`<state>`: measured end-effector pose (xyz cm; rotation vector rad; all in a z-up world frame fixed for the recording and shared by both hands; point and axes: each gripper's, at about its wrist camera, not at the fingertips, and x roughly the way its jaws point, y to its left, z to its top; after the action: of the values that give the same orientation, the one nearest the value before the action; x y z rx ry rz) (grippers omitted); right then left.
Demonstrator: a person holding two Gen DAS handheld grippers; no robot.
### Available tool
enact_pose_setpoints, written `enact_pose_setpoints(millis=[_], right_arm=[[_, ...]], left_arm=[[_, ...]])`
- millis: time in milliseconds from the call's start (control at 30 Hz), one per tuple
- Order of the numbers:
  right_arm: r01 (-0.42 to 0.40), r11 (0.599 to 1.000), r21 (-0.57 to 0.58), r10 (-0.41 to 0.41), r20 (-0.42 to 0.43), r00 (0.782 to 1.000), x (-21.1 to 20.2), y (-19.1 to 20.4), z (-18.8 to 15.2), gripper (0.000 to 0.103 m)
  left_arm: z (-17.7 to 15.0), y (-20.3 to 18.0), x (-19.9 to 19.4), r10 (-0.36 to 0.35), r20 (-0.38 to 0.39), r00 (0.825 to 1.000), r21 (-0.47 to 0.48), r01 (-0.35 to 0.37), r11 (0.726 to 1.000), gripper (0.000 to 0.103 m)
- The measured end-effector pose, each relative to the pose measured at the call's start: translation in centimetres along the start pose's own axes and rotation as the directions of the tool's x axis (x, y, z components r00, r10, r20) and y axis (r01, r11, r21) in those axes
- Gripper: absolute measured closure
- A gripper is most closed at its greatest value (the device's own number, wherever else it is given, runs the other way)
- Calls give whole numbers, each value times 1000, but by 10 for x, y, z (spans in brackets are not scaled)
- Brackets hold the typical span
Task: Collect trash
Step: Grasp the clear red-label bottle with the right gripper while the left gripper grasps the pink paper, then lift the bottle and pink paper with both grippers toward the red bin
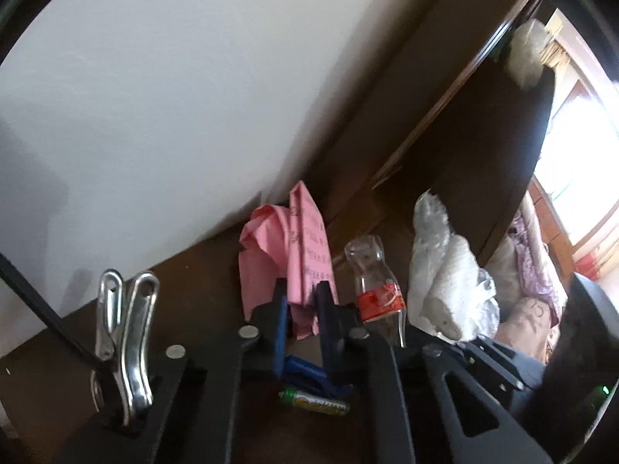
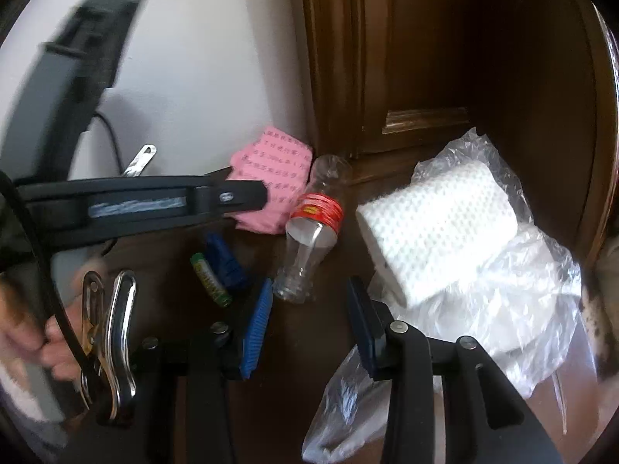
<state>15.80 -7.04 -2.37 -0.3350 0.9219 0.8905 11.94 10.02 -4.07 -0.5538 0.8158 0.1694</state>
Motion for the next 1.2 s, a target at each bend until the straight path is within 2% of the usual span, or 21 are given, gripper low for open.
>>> enact_pose_setpoints(millis=[100,133,167,233,367,533,700,833,967,1033,1133,1200], right_arm=[[21,1000,10,-21,2,1000,7,3,4,62],[25,1000,10,-25,1,1000,8,3,5,66],[28,1000,8,-28,7,1000,8,5,6,77],[23,1000,-9,-23,12,1000,11,10,6,83],[55,998,-42,-54,33,998,6,19,0,83],[56,998,-21,-55,72,996,-10,16,-2,83],[23,999,25,-26,139,990,-50,17,-11,83],[7,997,77,-23,204,979,-77,16,-14,83],[-3,993,121,-29,266,964,-111,19,-19,83],[20,993,118,-56,304,951,-135,25,-27,83],[76,990,117,-109,316,942,-158,33,-35,83],[81,989,126,-118,321,940,-170,35,-40,83]], left_arm=[[0,3,-9,-28,34,999,-17,29,999,94],[2,2,-13,-31,39,999,-17,32,999,94],[3,3,-15,-33,40,999,-13,34,999,94],[3,5,-19,-41,42,998,-12,42,999,95],[2,4,-23,-41,47,998,-1,41,999,94],[1,2,-39,-65,70,995,0,66,998,94],[-5,-3,-54,-87,88,992,13,86,996,94],[-11,-16,-71,-109,112,988,61,103,993,95],[-18,-32,-99,-166,151,974,86,155,984,94],[-23,-43,-114,-194,170,966,104,178,978,94],[-30,-56,-132,-238,183,954,129,216,968,94],[-35,-64,-143,-247,199,948,151,219,964,94]])
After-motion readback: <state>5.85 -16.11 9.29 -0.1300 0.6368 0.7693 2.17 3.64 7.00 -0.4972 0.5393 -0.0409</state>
